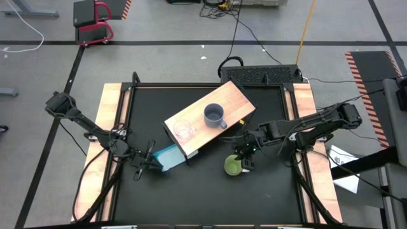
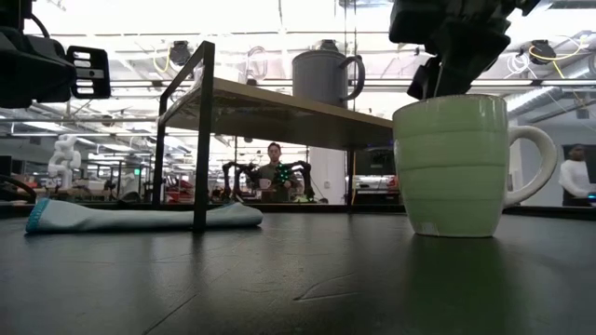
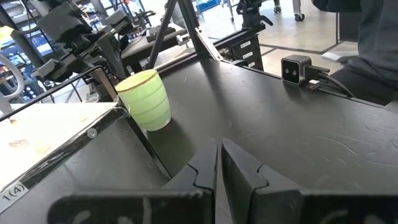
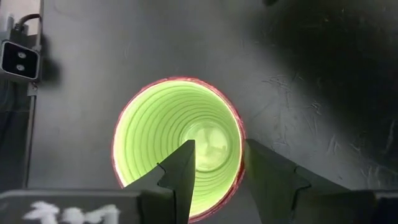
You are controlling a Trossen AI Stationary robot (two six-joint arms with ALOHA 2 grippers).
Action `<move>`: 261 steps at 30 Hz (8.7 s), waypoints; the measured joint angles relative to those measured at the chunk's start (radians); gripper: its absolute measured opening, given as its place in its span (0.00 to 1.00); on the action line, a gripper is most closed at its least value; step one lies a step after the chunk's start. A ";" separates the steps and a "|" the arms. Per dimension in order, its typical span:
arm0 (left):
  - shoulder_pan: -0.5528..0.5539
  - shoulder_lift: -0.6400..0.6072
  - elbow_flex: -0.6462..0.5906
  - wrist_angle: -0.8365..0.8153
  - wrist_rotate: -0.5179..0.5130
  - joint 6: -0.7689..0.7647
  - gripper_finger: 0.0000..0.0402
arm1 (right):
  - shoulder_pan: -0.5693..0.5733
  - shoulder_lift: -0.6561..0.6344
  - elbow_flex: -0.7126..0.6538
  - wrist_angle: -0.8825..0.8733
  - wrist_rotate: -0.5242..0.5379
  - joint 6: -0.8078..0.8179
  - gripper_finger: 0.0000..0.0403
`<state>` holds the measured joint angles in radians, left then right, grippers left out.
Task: Stack small to large cups/mugs on shelf
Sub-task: Put the green mug on the shelf
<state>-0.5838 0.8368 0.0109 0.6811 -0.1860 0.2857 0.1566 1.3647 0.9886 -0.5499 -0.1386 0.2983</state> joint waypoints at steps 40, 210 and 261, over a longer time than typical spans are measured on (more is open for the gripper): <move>0.000 0.000 0.000 -0.013 0.000 -0.006 0.06 | -0.005 0.003 -0.036 -0.023 0.033 -0.024 0.28; 0.001 0.000 0.000 -0.105 0.000 0.033 0.06 | -0.764 -0.032 0.626 -0.375 0.104 -0.224 0.00; 0.001 0.000 0.000 -0.106 0.002 0.038 0.06 | -0.756 0.095 0.626 -0.555 0.085 -0.116 0.02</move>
<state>-0.5831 0.8366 0.0107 0.5755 -0.1837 0.3233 -0.5991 1.4593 1.6146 -1.1046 -0.0536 0.1827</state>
